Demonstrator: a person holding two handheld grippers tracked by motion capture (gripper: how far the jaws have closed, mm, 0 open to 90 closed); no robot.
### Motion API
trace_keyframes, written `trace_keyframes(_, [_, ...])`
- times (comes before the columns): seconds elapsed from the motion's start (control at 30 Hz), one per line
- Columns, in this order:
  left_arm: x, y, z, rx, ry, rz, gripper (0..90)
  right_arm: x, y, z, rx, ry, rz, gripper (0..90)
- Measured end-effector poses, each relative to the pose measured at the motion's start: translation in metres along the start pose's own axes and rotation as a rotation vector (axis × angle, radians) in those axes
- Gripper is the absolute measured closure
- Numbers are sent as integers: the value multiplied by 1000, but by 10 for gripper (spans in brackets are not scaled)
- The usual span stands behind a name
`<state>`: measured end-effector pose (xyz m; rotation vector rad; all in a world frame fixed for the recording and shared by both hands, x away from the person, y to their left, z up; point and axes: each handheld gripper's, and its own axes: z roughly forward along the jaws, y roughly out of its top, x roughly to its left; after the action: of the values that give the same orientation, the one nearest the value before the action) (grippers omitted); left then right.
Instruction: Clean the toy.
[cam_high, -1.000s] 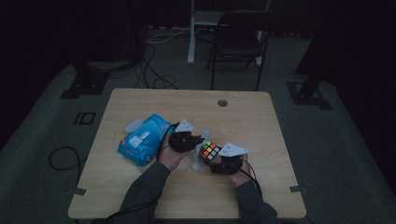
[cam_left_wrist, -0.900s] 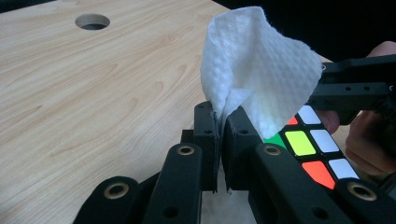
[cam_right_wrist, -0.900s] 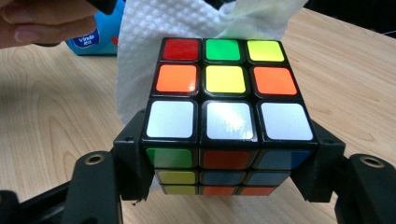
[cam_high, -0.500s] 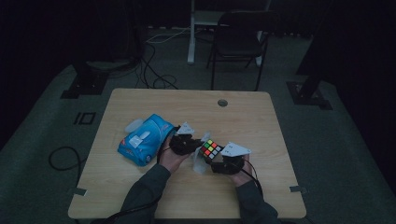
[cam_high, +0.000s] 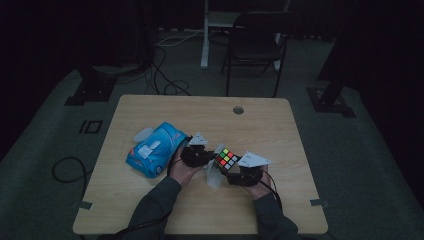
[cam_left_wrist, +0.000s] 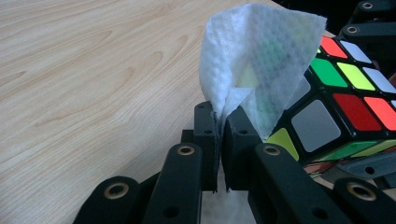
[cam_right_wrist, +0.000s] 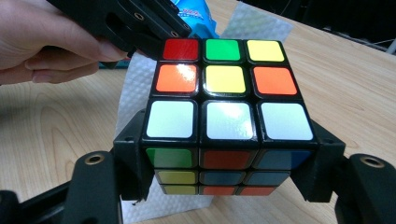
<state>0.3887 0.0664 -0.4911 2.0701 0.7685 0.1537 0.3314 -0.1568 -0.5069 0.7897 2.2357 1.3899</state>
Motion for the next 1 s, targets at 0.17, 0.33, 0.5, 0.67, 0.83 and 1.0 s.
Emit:
trace_keyframes(0.17, [-1, 0, 0, -3, 0, -1, 864, 0, 0, 0, 1, 0, 1, 344])
trace_keyframes(0.33, [-2, 1, -2, -17, -4, -9, 865, 1, -1, 1, 8, 7, -4, 344])
trace_keyframes(0.5, [-2, 4, -5, -39, -9, -15, 865, 5, -3, 5, 32, 15, -19, 344])
trace_keyframes(0.67, [-4, 8, -10, -60, -18, -13, 866, 6, -3, 6, 41, 24, -23, 344])
trace_keyframes(0.83, [-7, 15, -19, -111, -42, -12, 865, 6, -3, 7, 49, 27, -19, 344])
trace_keyframes(1.0, [-13, 20, -22, -119, -55, 15, 864, 8, -4, 9, 59, 26, -29, 344])
